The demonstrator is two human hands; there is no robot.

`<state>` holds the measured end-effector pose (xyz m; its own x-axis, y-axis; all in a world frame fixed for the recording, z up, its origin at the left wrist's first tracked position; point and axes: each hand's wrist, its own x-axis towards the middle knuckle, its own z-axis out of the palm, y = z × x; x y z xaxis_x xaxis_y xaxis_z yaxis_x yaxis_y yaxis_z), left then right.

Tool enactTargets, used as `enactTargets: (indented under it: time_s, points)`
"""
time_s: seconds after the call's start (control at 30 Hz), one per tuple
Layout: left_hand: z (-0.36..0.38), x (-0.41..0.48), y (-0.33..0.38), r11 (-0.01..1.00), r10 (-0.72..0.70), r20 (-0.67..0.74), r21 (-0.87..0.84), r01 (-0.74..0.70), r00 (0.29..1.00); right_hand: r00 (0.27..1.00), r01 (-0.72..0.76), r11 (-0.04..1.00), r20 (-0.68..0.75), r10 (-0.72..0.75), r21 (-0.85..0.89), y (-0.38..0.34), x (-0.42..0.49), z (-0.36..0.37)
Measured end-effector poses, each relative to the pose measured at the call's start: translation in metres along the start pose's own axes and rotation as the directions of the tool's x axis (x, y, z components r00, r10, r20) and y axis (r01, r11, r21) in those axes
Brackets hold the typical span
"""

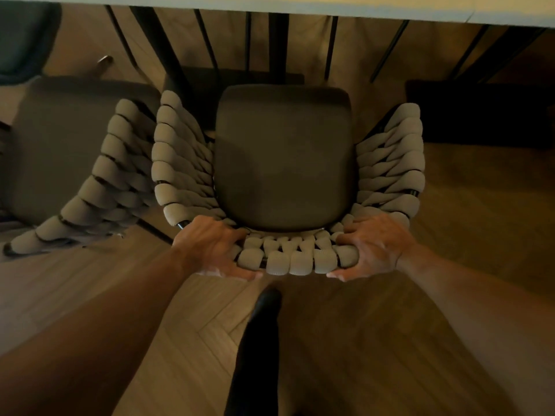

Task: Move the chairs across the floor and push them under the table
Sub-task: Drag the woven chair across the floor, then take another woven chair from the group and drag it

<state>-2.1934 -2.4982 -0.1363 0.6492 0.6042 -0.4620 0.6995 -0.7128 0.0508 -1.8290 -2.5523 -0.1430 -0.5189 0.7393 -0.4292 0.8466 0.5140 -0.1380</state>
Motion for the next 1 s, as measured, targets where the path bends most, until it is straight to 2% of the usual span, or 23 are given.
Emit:
enactTargets:
  time_s: [0.27, 0.4, 0.5, 0.57, 0.63, 0.67, 0.73, 0.8, 0.87, 0.93, 1.0]
  points:
    - [-0.016, 0.03, -0.004, 0.996, -0.012, 0.07, -0.084, 0.018, 0.997, 0.991, -0.038, 0.999, 0.126, 0.04, -0.012, 0.034, 0.012, -0.025]
    - [-0.025, 0.029, -0.003, 0.993, -0.007, 0.147, -0.117, 0.025, 0.989, 0.972, -0.161, 0.986, 0.179, 0.15, 0.051, 0.023, -0.002, -0.029]
    - [-0.039, 0.027, 0.001, 0.991, -0.009, 0.196, -0.128, 0.034, 0.981, 0.947, -0.32, 0.942, 0.068, 0.315, 0.103, -0.004, -0.027, -0.024]
    - [-0.051, 0.025, 0.003, 0.987, -0.003, 0.264, -0.156, 0.046, 0.965, 0.89, -0.432, 0.873, -0.053, 0.454, 0.225, -0.034, -0.048, -0.017]
    - [-0.064, 0.026, 0.008, 0.992, 0.032, 0.311, -0.13, 0.009, 0.95, 0.798, -0.491, 0.727, -0.086, 0.596, 0.481, -0.067, -0.068, -0.015]
    - [-0.073, 0.027, 0.015, 0.996, 0.062, 0.301, -0.081, -0.04, 0.951, 0.76, -0.497, 0.622, -0.042, 0.648, 0.606, -0.082, -0.079, -0.018]
    - [-0.096, 0.03, 0.037, 0.991, 0.136, 0.198, -0.032, -0.132, 0.971, 0.682, -0.552, 0.357, 0.162, 0.713, 0.753, -0.109, -0.106, -0.024]
    - [-0.121, 0.039, 0.069, 0.975, 0.213, 0.081, -0.085, -0.206, 0.974, 0.586, -0.625, 0.104, 0.378, 0.717, 0.774, -0.132, -0.144, -0.023]
    - [-0.148, 0.049, 0.111, 0.939, 0.331, 0.053, -0.117, -0.323, 0.942, 0.48, -0.657, -0.089, 0.507, 0.716, 0.748, -0.154, -0.19, -0.014]
    - [-0.172, 0.057, 0.159, 0.881, 0.47, 0.131, -0.119, -0.457, 0.873, 0.357, -0.625, -0.286, 0.592, 0.723, 0.726, -0.177, -0.237, -0.001]
    - [-0.188, 0.066, 0.209, 0.818, 0.566, 0.299, -0.093, -0.567, 0.768, 0.219, -0.554, -0.461, 0.655, 0.723, 0.694, -0.2, -0.28, 0.014]
